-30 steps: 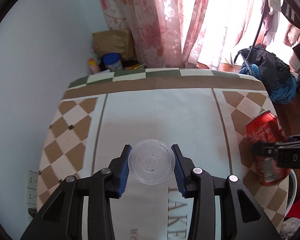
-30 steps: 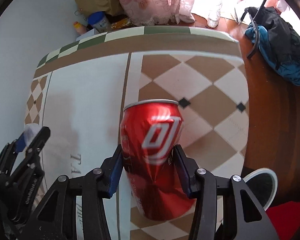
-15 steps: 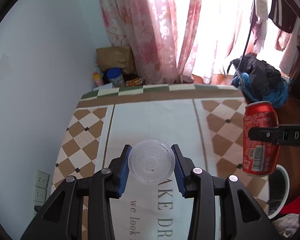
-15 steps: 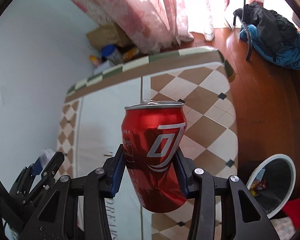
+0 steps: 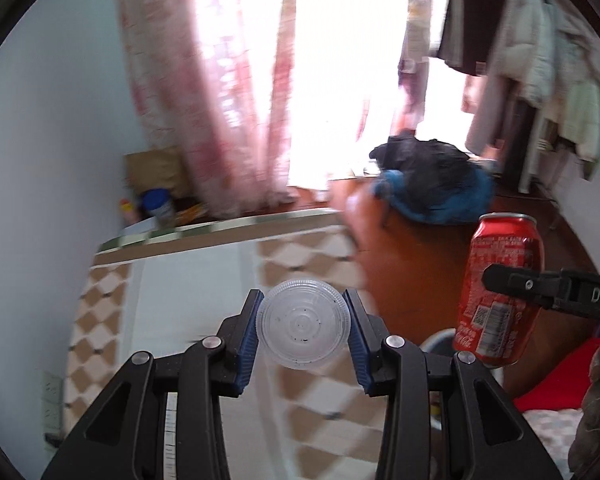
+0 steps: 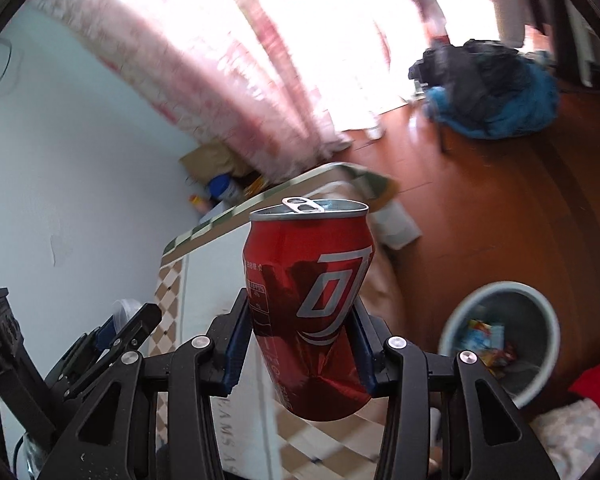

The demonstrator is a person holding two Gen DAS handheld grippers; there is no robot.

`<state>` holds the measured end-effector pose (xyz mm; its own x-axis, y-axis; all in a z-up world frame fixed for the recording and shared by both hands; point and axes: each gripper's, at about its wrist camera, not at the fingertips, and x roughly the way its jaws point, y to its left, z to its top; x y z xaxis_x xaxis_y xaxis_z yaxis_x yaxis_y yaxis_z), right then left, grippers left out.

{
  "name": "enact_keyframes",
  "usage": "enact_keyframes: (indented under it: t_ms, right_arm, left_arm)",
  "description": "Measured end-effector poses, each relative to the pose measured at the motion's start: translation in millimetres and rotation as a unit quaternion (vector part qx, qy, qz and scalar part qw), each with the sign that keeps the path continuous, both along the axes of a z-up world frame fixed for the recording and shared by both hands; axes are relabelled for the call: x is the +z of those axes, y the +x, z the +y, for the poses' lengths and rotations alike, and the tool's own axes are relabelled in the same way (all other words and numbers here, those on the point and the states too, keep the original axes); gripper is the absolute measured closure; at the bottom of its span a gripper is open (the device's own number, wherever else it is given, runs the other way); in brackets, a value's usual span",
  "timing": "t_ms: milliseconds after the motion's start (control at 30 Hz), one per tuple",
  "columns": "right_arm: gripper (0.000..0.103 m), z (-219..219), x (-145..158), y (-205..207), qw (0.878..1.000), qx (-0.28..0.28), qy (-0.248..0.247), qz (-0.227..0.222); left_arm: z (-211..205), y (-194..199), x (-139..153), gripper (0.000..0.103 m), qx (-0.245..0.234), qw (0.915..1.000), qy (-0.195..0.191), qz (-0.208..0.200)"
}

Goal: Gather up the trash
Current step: 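Carry lid and red can over the bin and open both tools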

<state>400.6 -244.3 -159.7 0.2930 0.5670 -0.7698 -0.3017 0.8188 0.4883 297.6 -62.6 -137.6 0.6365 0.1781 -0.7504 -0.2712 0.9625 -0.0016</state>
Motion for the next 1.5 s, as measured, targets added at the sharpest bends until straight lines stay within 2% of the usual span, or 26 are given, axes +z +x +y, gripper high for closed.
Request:
enact_keyframes:
  t_ms: [133, 233, 400, 600, 667, 767, 800, 833, 867, 967, 1000, 1033, 1067, 1100, 1133, 1167, 1200, 1267, 1400, 1500]
  right_arm:
    - [0.057, -72.8, -7.7, -8.8, 0.999, -0.046, -0.016, 0.008]
    - [0.057, -123.9, -34.4, -7.9, 0.996, -0.081, -0.030, 0.031]
    - [0.057, -193.5, -107.6, 4.6, 0.986, -0.126, -0.048, 0.093]
    - [0.057, -238.4, -202.7, 24.7, 0.972, -0.155, -0.058, 0.167]
    - [0.057, -247.7, -231.5, 29.9, 0.967, -0.161, -0.058, 0.189]
    - [0.057, -251.8, -257.1, 35.5, 0.963, -0.164, -0.059, 0.206]
    - [0.057, -251.6, -266.3, 38.5, 0.962, -0.161, -0.060, 0.212]
    - [0.057, -251.7, -273.9, 40.8, 0.961, -0.163, -0.063, 0.216]
    - [0.057, -251.5, -280.3, 44.7, 0.960, -0.163, -0.062, 0.218]
    - [0.057, -251.6, -290.6, 49.3, 0.958, -0.161, -0.067, 0.229]
    - [0.052, -250.4, -293.1, 51.7, 0.957, -0.160, -0.069, 0.231]
    - [0.047, -249.6, -294.7, 53.2, 0.956, -0.160, -0.073, 0.234]
    - [0.035, -248.4, -295.2, 55.4, 0.955, -0.163, -0.081, 0.234]
    - [0.029, -247.3, -294.3, 55.7, 0.955, -0.162, -0.089, 0.231]
    - [0.028, -246.9, -293.4, 55.7, 0.955, -0.160, -0.097, 0.230]
    - [0.021, -246.1, -290.4, 54.0, 0.954, -0.158, -0.111, 0.227]
    - [0.009, -245.2, -287.8, 52.0, 0.954, -0.154, -0.123, 0.225]
    - [0.000, -240.4, -282.0, 46.4, 0.952, -0.142, -0.157, 0.221]
    - [0.000, -238.5, -267.2, 32.6, 0.946, -0.129, -0.213, 0.207]
    - [0.000, -235.0, -252.1, 20.7, 0.946, -0.124, -0.222, 0.199]
  left_arm:
    - [-61.6, 19.5, -12.5, 0.067, -0.051, 0.9983, -0.026, 0.010]
    - [-106.5, 41.5, -43.1, 0.067, -0.091, 0.9933, -0.056, 0.043]
    - [-162.1, 87.7, -117.5, 0.067, -0.143, 0.9737, -0.117, 0.134]
    - [-197.5, 136.8, -201.4, 0.066, -0.160, 0.9412, -0.188, 0.231]
    - [-206.5, 148.6, -222.8, 0.066, -0.154, 0.9342, -0.199, 0.253]
    - [-213.5, 163.0, -241.5, 0.060, -0.146, 0.9304, -0.197, 0.272]
    - [-215.5, 165.0, -245.2, 0.059, -0.144, 0.9295, -0.198, 0.276]
    - [-216.8, 168.2, -250.4, 0.050, -0.138, 0.9291, -0.197, 0.281]
    - [-214.6, 167.2, -252.1, 0.035, -0.136, 0.9286, -0.196, 0.284]
    - [-212.9, 166.7, -260.0, 0.025, -0.128, 0.9293, -0.186, 0.292]
    - [-212.6, 166.3, -261.6, 0.021, -0.127, 0.9292, -0.182, 0.296]
    - [-209.2, 163.9, -262.5, 0.010, -0.127, 0.9291, -0.178, 0.298]
    - [-208.4, 161.9, -262.4, 0.006, -0.125, 0.9307, -0.168, 0.299]
    - [-207.4, 159.6, -260.7, 0.006, -0.125, 0.9336, -0.155, 0.298]
    - [-206.9, 157.4, -258.7, 0.006, -0.124, 0.9359, -0.144, 0.297]
    - [-206.7, 154.2, -255.8, 0.006, -0.124, 0.9384, -0.130, 0.295]
    - [-206.1, 150.9, -252.4, 0.006, -0.122, 0.9411, -0.115, 0.293]
    - [-202.4, 143.4, -246.2, 0.006, -0.118, 0.9463, -0.087, 0.288]
    - [-198.2, 127.7, -231.9, 0.005, -0.112, 0.9514, -0.055, 0.282]
    - [-194.3, 116.7, -214.3, 0.005, -0.109, 0.9550, -0.048, 0.272]
